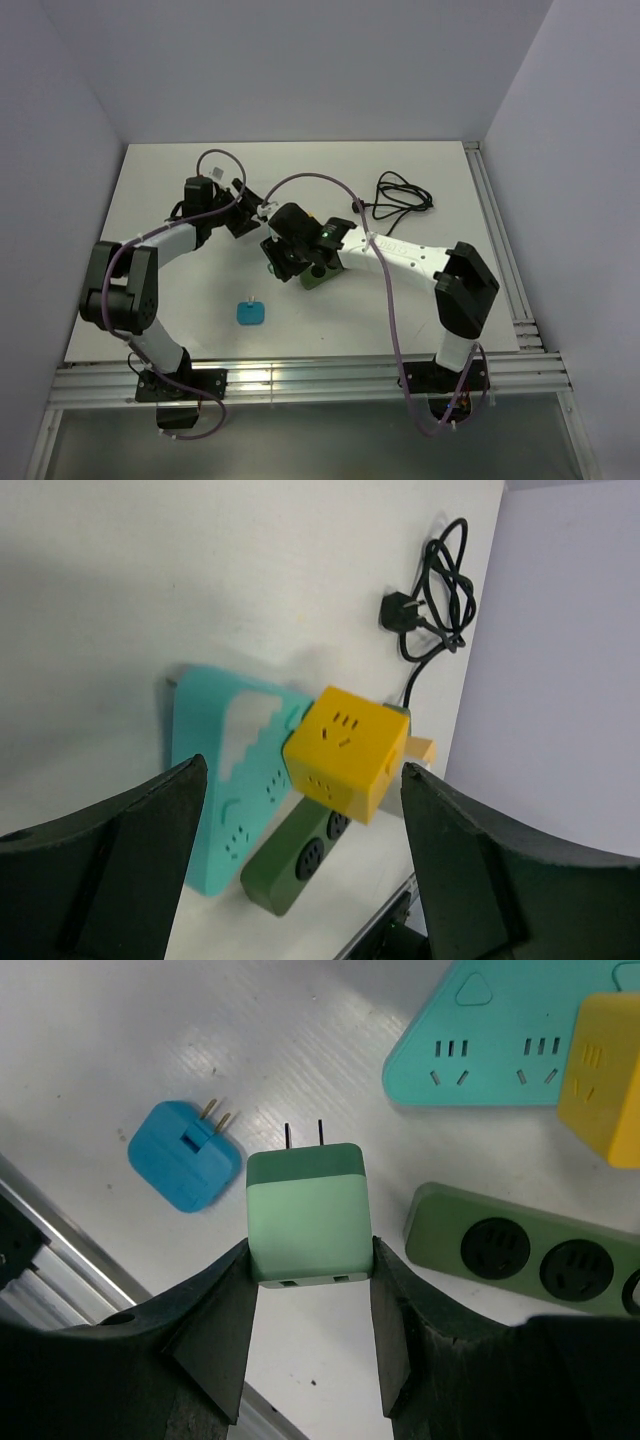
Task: Insert the plug
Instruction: Insert the plug into the socket.
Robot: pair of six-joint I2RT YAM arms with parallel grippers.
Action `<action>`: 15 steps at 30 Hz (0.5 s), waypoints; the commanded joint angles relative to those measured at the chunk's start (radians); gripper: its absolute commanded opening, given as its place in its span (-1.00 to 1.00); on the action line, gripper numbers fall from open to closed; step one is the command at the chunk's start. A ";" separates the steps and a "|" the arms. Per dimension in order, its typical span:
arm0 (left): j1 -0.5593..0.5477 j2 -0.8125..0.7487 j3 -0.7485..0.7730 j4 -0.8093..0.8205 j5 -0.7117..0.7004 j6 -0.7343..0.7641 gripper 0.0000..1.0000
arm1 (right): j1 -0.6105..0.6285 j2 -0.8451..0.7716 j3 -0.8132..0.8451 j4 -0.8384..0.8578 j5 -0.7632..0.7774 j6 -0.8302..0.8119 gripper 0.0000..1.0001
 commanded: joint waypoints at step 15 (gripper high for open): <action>0.005 0.289 0.197 0.131 0.100 -0.009 0.54 | -0.090 0.322 0.458 -0.362 0.074 -0.149 -1.00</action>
